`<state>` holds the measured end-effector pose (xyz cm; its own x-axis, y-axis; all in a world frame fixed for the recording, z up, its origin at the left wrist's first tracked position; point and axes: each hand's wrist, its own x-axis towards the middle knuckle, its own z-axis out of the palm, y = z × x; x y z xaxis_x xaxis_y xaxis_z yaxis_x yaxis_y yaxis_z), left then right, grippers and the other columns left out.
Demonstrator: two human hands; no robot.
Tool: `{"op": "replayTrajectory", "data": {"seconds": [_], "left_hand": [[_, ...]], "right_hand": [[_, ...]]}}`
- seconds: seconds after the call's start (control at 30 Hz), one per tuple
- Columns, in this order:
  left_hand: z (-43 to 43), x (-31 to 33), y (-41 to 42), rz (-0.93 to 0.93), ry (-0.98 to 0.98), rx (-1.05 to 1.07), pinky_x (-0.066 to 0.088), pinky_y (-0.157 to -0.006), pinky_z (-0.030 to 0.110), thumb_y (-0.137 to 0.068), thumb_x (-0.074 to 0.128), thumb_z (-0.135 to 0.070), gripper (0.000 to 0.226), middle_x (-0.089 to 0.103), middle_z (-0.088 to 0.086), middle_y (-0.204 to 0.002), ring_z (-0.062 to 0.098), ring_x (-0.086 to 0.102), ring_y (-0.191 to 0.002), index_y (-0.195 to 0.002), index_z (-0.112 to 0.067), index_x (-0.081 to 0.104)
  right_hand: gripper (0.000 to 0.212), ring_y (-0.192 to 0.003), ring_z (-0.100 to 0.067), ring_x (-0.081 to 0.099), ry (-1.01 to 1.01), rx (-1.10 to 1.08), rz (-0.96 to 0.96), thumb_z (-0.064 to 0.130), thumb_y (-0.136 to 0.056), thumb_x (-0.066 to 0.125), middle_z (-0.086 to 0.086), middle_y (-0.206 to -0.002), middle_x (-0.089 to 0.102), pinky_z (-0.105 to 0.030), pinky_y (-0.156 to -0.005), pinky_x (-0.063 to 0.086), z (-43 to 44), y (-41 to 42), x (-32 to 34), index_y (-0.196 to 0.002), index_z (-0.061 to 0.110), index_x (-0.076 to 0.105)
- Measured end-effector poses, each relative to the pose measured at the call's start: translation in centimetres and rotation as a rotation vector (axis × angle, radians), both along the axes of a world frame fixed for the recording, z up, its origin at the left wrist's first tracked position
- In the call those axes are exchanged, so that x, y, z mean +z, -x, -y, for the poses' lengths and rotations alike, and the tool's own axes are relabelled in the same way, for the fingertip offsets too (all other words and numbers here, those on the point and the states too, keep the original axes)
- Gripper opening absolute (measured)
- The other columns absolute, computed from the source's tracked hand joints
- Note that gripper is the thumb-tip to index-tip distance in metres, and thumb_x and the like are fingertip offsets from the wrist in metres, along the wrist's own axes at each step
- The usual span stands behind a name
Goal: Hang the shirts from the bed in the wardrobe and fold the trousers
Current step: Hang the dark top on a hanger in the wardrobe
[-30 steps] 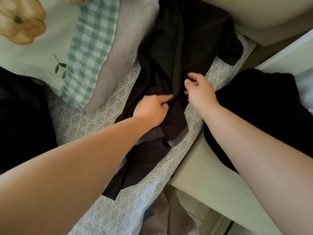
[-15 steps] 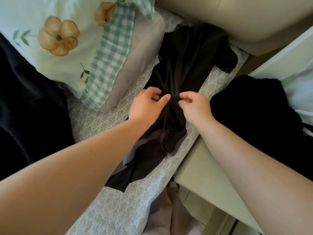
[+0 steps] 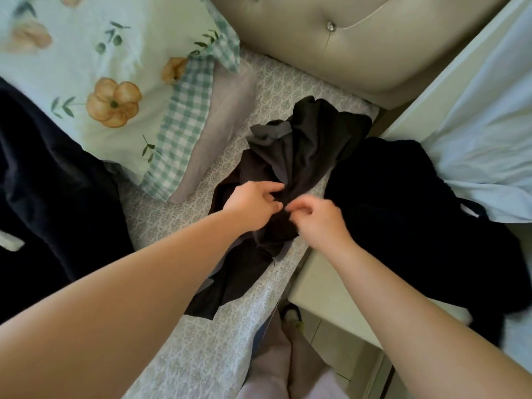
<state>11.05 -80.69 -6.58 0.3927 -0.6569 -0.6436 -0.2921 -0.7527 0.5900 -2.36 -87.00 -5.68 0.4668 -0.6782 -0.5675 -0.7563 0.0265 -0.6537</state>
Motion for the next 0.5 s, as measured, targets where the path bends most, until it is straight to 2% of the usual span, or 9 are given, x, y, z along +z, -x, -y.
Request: {"op": "replayTrajectory", "data": {"seconds": [0.07,0.1,0.2,0.23,0.27,0.33,0.4,0.47,0.5], "left_hand": [[-1.2,0.9,1.1,0.013,0.009,-0.082,0.040,-0.082,0.016,-0.087,0.066,-0.027,0.045,0.063,-0.010,-0.097,0.003,0.054,-0.086,-0.130,-0.036,0.055],[-1.7,1.4,1.8,0.014,0.017,-0.108,0.041,-0.081,0.017,-0.088,0.065,-0.028,0.045,0.062,-0.011,-0.096,0.003,0.055,-0.086,-0.130,-0.038,0.055],[-3.0,2.6,3.6,0.019,0.038,-0.206,0.042,-0.072,0.017,-0.088,0.064,-0.029,0.042,0.058,-0.017,-0.086,0.005,0.057,-0.083,-0.127,-0.044,0.055],[-3.4,3.0,4.0,0.004,0.038,-0.237,0.042,-0.071,0.017,-0.088,0.064,-0.028,0.041,0.057,-0.019,-0.081,0.004,0.057,-0.082,-0.125,-0.045,0.056],[-3.9,3.3,4.4,-0.020,0.037,-0.257,0.045,-0.073,0.018,-0.088,0.064,-0.028,0.040,0.056,-0.020,-0.080,0.004,0.057,-0.081,-0.124,-0.045,0.057],[-4.9,3.8,4.6,-0.082,0.040,-0.262,0.049,-0.080,0.018,-0.088,0.065,-0.025,0.037,0.059,-0.019,-0.083,0.003,0.060,-0.081,-0.121,-0.041,0.061],[-5.7,3.9,4.4,-0.185,0.062,-0.161,0.049,-0.077,0.011,-0.087,0.066,-0.019,0.029,0.067,-0.015,-0.083,0.002,0.064,-0.082,-0.112,-0.034,0.068],[-5.7,4.3,4.0,-0.275,0.080,0.088,0.048,-0.068,0.009,-0.086,0.066,-0.020,0.015,0.071,-0.011,-0.083,0.004,0.067,-0.085,-0.096,-0.031,0.071],[-5.4,4.5,3.9,-0.287,0.096,0.252,0.049,-0.071,0.014,-0.086,0.066,-0.025,0.009,0.072,-0.008,-0.085,0.007,0.067,-0.087,-0.092,-0.031,0.071]], "right_hand": [[0.010,-0.088,-0.012,0.059,0.076,-0.279,0.036,0.022,-0.087,0.056,0.017,-0.072,0.056,-0.021,-0.070,0.037,0.7,0.0,0.7,-0.090,0.026,0.064],[0.013,-0.093,-0.013,0.060,0.072,-0.342,0.039,0.027,-0.088,0.057,0.017,-0.074,0.056,-0.020,-0.071,0.037,0.8,-0.1,1.0,-0.097,0.022,0.065],[0.046,-0.109,-0.021,0.057,0.042,-0.214,-0.115,0.041,-0.084,0.063,0.005,-0.099,0.065,-0.028,-0.083,0.042,0.4,-0.6,1.5,-0.121,0.014,0.058],[0.047,-0.110,-0.024,0.056,0.043,-0.128,-0.218,0.041,-0.082,0.065,-0.003,-0.110,0.064,-0.029,-0.082,0.043,0.2,-0.6,1.4,-0.120,0.013,0.058],[0.038,-0.105,-0.026,0.057,0.042,-0.052,-0.303,0.036,-0.082,0.066,-0.008,-0.116,0.062,-0.029,-0.077,0.043,0.1,-0.4,1.2,-0.112,0.013,0.059],[0.013,-0.090,-0.024,0.054,0.042,0.028,-0.362,0.021,-0.085,0.062,-0.013,-0.112,0.061,-0.026,-0.067,0.039,-0.2,0.2,1.2,-0.092,0.018,0.051],[0.012,-0.094,-0.023,0.053,0.045,-0.020,-0.290,0.017,-0.087,0.057,-0.012,-0.109,0.058,-0.026,-0.072,0.040,-0.4,1.1,1.3,-0.098,0.019,0.054],[0.034,-0.110,-0.026,0.055,0.066,-0.120,-0.168,0.017,-0.088,0.058,-0.008,-0.118,0.061,-0.028,-0.086,0.043,-1.4,1.8,1.9,-0.122,0.019,0.056],[0.039,-0.111,-0.026,0.056,0.086,-0.129,-0.099,0.015,-0.086,0.060,-0.007,-0.117,0.063,-0.027,-0.087,0.042,-2.0,2.1,2.2,-0.125,0.020,0.055]]}}
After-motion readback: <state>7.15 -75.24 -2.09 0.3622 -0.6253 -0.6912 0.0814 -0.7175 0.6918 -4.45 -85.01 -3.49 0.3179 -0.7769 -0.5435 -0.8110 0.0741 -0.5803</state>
